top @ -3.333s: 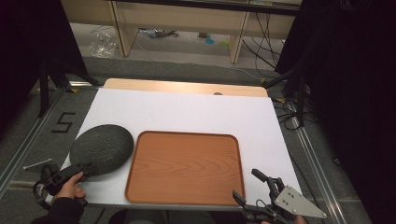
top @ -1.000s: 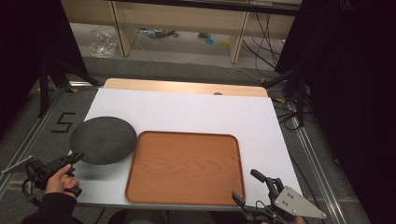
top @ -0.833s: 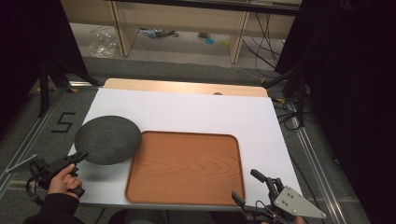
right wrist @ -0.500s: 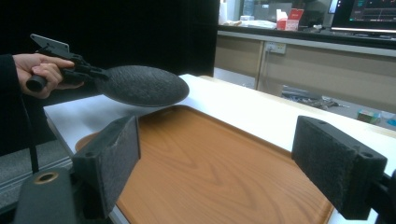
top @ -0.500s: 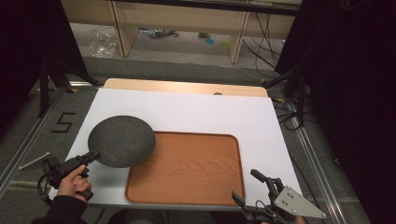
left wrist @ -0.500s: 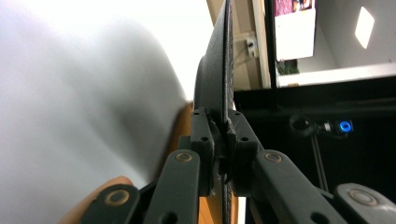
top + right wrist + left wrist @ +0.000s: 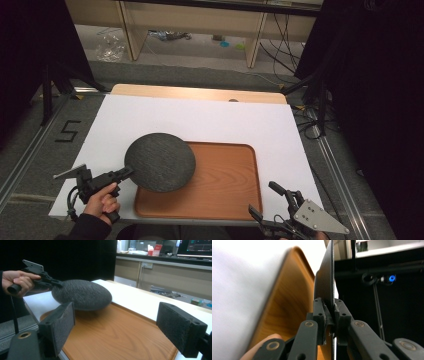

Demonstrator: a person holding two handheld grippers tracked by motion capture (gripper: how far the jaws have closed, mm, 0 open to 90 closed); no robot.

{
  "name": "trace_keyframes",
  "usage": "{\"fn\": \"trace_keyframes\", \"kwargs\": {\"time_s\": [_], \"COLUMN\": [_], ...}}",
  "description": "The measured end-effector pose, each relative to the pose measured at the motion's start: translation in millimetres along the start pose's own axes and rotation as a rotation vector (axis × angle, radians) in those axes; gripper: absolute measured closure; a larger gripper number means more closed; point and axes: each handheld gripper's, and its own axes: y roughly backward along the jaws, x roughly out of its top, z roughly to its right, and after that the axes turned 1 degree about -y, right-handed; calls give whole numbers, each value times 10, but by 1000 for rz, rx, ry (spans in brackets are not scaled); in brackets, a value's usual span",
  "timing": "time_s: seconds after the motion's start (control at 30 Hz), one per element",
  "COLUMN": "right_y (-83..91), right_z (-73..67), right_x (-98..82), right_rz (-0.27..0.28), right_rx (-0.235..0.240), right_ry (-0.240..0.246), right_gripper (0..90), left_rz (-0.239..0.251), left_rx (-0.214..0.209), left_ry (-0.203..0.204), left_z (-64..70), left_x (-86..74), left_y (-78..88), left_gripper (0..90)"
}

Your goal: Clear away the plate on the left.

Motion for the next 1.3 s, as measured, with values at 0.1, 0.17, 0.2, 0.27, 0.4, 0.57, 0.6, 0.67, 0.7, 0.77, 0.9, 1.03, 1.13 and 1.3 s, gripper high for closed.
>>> {"fn": "trace_keyframes", "kwargs": {"time_s": [0.1,0.17,0.2,0.27,0.4,0.57,0.6,0.67,0.7,0.77,0.9,1.03,1.13,1.3], "right_y": [2,1,4,4,7,6,6,3,7,7,6,5,6,12], "right_z": [1,4,1,2,4,-1,-1,-1,-2,-5,6,4,-3,-11], "right_x": [-1,0,0,1,1,0,2,1,1,1,2,4,4,3], "right_rz": [-2,-2,-3,-1,3,-10,-6,1,-3,-3,5,6,5,-13], "right_rx": [0,-2,-4,-4,-8,3,6,4,-5,4,-7,-2,-2,6], "right_ry": [1,-1,-1,1,4,4,3,0,-3,-5,8,9,-1,-11], "right_gripper": [162,162,162,162,162,162,162,162,162,162,161,162,162,162], "left_rz": [-28,-58,-71,-93,-123,-161,-170,-182,-182,-196,-192,-219,-218,-253], "left_rx": [-5,-6,-10,-6,14,35,40,44,43,47,41,66,80,142], "left_ry": [-6,-34,-32,-48,-64,-79,-84,-85,-89,-87,-110,-146,-148,-185], "left_z": [48,54,82,85,93,87,85,89,87,85,85,90,90,60], "left_x": [-88,-130,-193,-229,-308,-400,-430,-447,-458,-469,-502,-535,-555,-552], "left_y": [-79,-118,-168,-187,-264,-364,-396,-410,-421,-439,-483,-505,-526,-527], "left_gripper": [818,822,823,823,822,819,818,817,814,813,818,828,836,864]}}
